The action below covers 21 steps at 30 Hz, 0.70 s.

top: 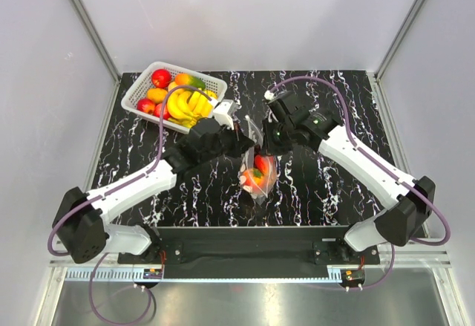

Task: Place the food in the zip-top bag and seal the zipper
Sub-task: Adjust the zipper food storage bag at the center of the board.

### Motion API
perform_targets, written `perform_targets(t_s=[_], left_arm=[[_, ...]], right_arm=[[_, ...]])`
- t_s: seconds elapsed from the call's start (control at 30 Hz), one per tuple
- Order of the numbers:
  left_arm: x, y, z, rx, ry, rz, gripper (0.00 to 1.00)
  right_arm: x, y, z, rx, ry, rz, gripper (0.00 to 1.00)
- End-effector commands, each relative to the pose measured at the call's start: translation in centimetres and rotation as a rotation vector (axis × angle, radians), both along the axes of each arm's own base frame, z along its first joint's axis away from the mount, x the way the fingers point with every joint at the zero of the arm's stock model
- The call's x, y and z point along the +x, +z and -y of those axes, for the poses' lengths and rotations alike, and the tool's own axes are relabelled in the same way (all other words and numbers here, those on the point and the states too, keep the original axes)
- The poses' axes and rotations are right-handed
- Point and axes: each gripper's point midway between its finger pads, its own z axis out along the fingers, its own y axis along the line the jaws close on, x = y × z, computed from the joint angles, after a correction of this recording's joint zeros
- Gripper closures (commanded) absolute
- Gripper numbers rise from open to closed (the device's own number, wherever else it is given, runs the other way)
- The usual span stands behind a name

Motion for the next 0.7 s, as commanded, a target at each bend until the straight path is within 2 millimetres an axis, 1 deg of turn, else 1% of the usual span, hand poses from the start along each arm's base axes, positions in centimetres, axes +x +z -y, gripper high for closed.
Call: perform_targets(t_s=[0.0, 0.07, 0.1, 0.17, 0.2, 0.33, 0.43, 0.47, 0.53, 0.57, 0.67], left_arm=[[0.4, 3.2, 1.7, -0.139, -0.032, 0.066, 1.0], [0.3, 3.4, 1.9, -0.15, -0.037, 0.068, 1.0], [0.4, 3.5, 2.0, -0.153, -0.036, 0.066, 1.0], [0.4, 3.7, 2.0, -0.161, -0.032, 0.062, 1.0], [0.4, 3.8, 1.9, -0.164, -0.025, 0.06, 1.0], [0.7, 4.4, 2.0, -0.171, -0.008, 0.051, 1.0], [1.0, 4.0, 2.1, -0.158, 0.0, 0.03, 1.0], [1.0, 4.4, 2.2, -0.164, 0.001, 0.03, 1.0], [1.1, 4.2, 2.3, -0.164, 0.002, 0.016, 1.0], [1.1, 4.5, 2.3, -0.172, 0.008, 0.011, 1.0], [1.3, 5.0, 2.5, -0.199, 0.028, -0.017, 1.0]], right_arm=[[-0.5, 1.9, -1.0, 0.097, 0.018, 0.044, 0.86], [-0.9, 2.0, -0.8, 0.105, 0.01, 0.044, 0.81], [-1.0, 2.1, -0.7, 0.111, 0.009, 0.041, 0.72], [-1.3, 2.5, -0.7, 0.127, 0.002, 0.044, 0.63], [-1.4, 2.7, -0.7, 0.134, 0.004, 0.043, 0.54], [-1.8, 3.1, -1.0, 0.16, 0.019, 0.031, 0.48], [-2.0, 3.3, -1.2, 0.173, 0.025, 0.028, 0.45], [-2.1, 3.5, -1.2, 0.18, 0.029, 0.032, 0.38], [-2.5, 3.6, -1.2, 0.175, 0.041, 0.033, 0.29], [-2.5, 3.6, -1.1, 0.169, 0.04, 0.035, 0.27], [-2.5, 3.2, -0.5, 0.122, 0.016, 0.041, 0.26]])
